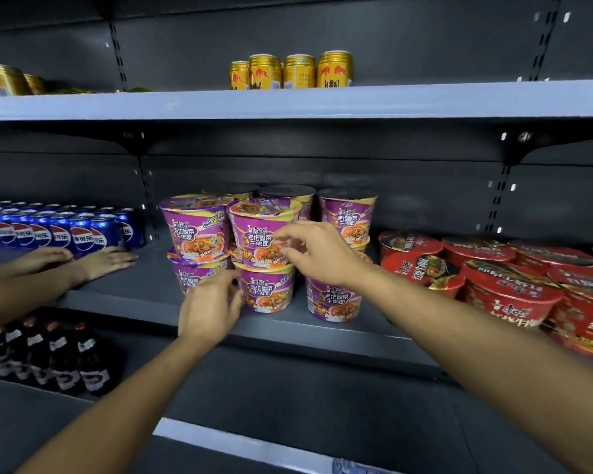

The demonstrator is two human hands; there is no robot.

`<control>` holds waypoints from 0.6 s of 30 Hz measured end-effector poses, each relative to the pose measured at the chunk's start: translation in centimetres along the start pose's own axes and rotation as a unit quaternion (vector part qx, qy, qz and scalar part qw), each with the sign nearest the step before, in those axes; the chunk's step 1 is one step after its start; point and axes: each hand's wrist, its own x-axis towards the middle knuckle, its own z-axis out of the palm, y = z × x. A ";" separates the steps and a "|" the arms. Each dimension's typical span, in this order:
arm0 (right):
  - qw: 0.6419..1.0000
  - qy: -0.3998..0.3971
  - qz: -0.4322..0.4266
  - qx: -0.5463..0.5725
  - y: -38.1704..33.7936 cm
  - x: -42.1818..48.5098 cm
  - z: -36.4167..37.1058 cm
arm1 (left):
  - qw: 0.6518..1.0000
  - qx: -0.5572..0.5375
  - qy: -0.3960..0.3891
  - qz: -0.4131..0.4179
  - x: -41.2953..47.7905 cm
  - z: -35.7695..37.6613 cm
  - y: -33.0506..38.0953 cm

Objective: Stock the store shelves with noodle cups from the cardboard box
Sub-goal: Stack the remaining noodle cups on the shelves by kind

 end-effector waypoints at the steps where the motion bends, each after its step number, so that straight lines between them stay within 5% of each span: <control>1: 1.000 -0.019 -0.002 0.014 -0.1 -0.7 0.1 | 1.000 0.007 -0.006 -0.008 -0.8 0.0 0.2; 9: 0.976 -0.205 0.001 0.074 -2.1 -6.4 3.4 | 0.991 0.054 -0.099 -0.078 -8.9 0.0 1.0; 18: 0.903 -0.419 0.032 0.089 -4.9 -13.8 12.9 | 0.942 0.082 -0.267 -0.189 -19.3 0.9 -1.4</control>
